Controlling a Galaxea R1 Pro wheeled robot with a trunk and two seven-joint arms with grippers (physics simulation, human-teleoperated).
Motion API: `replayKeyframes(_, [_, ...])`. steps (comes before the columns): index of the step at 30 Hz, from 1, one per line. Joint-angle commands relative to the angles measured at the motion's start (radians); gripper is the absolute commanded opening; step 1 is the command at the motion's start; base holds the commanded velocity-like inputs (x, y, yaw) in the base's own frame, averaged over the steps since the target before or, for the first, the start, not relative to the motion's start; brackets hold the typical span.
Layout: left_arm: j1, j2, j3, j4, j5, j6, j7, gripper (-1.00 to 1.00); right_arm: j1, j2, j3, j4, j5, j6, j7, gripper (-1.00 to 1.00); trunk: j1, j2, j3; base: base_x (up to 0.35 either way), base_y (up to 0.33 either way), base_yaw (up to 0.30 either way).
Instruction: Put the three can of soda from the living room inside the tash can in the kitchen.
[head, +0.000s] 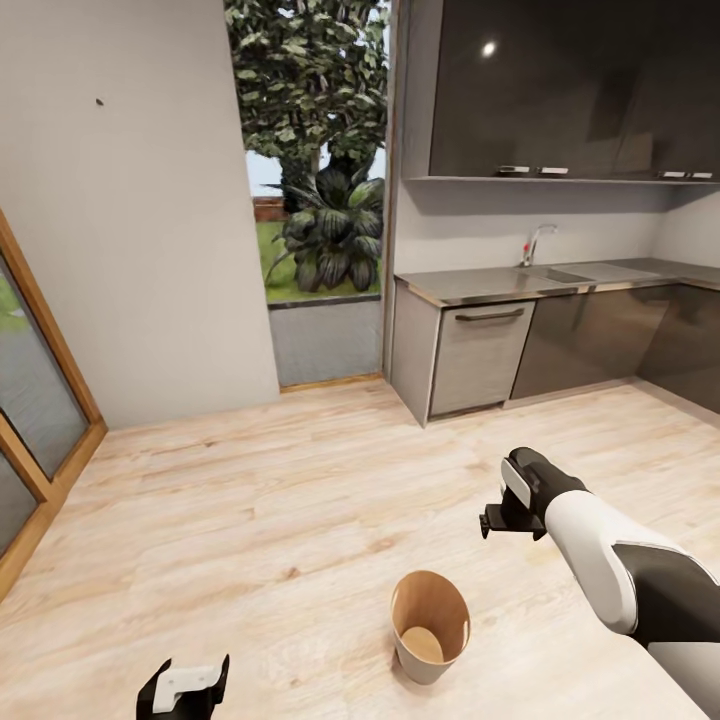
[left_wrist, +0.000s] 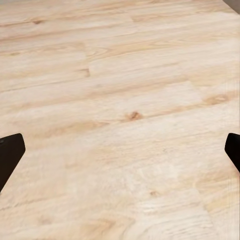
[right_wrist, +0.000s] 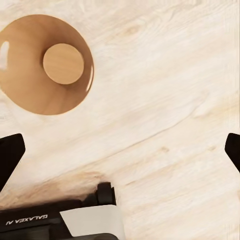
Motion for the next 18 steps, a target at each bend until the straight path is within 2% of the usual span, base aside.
replayKeyframes(1, [0.000,0.000,0.000,0.000,0.000,0.000,-0.001,1.00,0.000,0.000,0.000,0.000,0.000,0.000,0.000,1.00,0.000,0.000,0.000,0.181,0.163,0.000])
replayKeyframes(11, [0.000,0.001,0.000,-0.004,0.001,0.000,-0.002,1.00,0.000,0.001,0.002,0.000,0.000,0.000,-0.001,1.00,0.000,0.000,0.000,0.186,0.195,0.000])
replayKeyframes(18, [0.001,0.001,-0.001,-0.009,0.001,-0.001,-0.001,1.00,0.000,0.001,0.002,0.000,0.000,0.000,-0.001,1.00,0.000,0.000,0.000,0.061,0.066,0.000])
